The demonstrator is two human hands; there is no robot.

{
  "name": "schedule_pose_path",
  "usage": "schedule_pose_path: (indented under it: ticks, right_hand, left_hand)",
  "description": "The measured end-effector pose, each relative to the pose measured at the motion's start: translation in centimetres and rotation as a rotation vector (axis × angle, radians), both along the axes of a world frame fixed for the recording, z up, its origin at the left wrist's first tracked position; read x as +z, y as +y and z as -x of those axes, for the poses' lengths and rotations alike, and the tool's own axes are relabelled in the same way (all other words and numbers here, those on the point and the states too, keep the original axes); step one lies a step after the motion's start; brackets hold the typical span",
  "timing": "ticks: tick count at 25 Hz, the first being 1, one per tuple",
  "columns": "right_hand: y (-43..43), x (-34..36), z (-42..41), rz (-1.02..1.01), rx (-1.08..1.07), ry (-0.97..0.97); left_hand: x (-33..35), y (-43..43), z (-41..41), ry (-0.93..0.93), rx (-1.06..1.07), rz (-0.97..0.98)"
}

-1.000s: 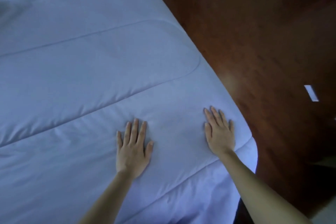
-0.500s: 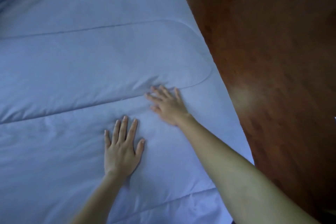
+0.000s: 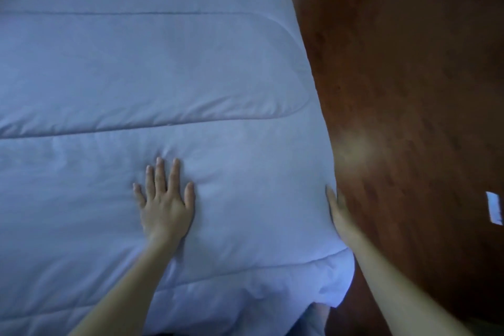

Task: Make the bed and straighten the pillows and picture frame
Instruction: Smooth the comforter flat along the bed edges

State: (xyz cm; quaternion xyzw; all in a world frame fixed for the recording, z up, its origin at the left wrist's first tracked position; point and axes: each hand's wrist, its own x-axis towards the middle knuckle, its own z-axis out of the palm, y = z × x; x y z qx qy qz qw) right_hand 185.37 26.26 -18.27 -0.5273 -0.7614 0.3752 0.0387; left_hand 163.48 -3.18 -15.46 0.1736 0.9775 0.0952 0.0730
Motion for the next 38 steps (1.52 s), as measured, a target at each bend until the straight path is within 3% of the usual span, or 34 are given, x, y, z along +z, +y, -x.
schedule_pose_path:
  ticks: [2, 5, 6, 10, 13, 15, 18, 19, 23, 26, 29, 31, 32, 34, 36, 38]
  right_hand:
    - [0.1, -0.6, -3.9, 0.039, 0.072, -0.083]
    - [2.4, 0.5, -7.5, 0.585, 0.22, -0.184]
    - [3.0, 0.4, -8.2, 0.656, 0.297, -0.212]
    - [3.9, 0.1, -8.9, 0.542, 0.57, -0.229]
    - [7.7, 2.2, -9.1, 0.518, 0.762, -0.238]
    - [11.1, 5.3, -9.1, 0.572, 0.881, -0.1]
    - [13.7, 7.9, -8.6, 0.747, 0.822, 0.227]
    - [13.8, 7.9, -8.7, 0.767, 0.809, 0.238]
    - [13.2, 4.3, -11.7, 0.562, 0.896, -0.108]
    - [13.1, 2.7, -12.2, 0.589, 0.795, -0.133]
    - [11.5, 3.0, -9.3, 0.15, 0.761, -0.27]
    - [8.5, 4.5, -6.8, -0.065, 0.65, -0.176]
    - [6.8, 5.3, -5.7, -0.164, 0.703, -0.057]
    - [3.5, 5.9, -3.7, -0.355, 1.111, 0.133]
    - [1.3, 5.0, -1.6, -0.486, 1.565, 0.089]
    - [1.9, 3.7, 1.7, -0.555, 1.705, 0.026]
  left_hand:
    - [0.1, 1.7, -3.7, -0.056, 0.19, -0.037]
    - [0.3, 4.6, -10.6, -0.085, 0.388, -0.091]
    - [0.2, 5.7, -13.5, -0.102, 0.436, -0.1]
    - [-0.1, 10.8, -23.2, -0.222, 0.543, -0.14]
    - [0.8, 12.2, -23.1, -0.295, 0.647, -0.184]
    - [1.3, 12.0, -22.3, -0.311, 0.675, -0.202]
    - [1.7, 12.2, -21.1, -0.37, 0.615, -0.247]
    - [1.8, 12.3, -21.1, -0.401, 0.602, -0.257]
    - [1.6, 12.2, -22.3, -0.468, 0.542, -0.159]
    - [1.4, 12.6, -22.5, -0.449, 0.529, -0.13]
    - [1.8, 14.0, -22.2, -0.395, 0.637, -0.126]
    - [1.8, 14.6, -21.8, -0.342, 0.703, -0.162]
    - [1.7, 14.7, -21.1, -0.318, 0.713, -0.18]
    - [1.4, 14.1, -19.3, -0.266, 0.728, -0.193]
    - [0.9, 13.3, -16.8, -0.188, 0.77, -0.207]
    - [0.2, 12.9, -15.4, -0.087, 0.811, -0.219]
